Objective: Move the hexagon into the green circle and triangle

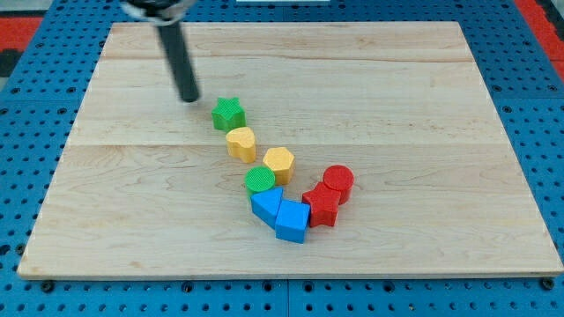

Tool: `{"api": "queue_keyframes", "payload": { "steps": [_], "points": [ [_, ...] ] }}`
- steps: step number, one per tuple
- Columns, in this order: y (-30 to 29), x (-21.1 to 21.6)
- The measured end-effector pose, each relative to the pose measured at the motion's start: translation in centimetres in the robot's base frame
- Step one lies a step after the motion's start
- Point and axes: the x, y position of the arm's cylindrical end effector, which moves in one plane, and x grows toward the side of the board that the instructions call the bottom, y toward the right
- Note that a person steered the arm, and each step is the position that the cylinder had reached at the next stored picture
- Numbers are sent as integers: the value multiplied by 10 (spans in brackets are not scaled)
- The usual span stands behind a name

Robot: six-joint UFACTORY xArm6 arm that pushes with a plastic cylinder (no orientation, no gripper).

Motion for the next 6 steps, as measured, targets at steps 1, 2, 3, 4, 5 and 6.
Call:
{"api": "queue_keyframes", "payload": {
  "steps": [1,2,3,4,5,6],
  "points": [
    [33,48],
    [65,76],
    [97,100],
    [107,118],
    [130,123],
    [109,58]
  ]
}}
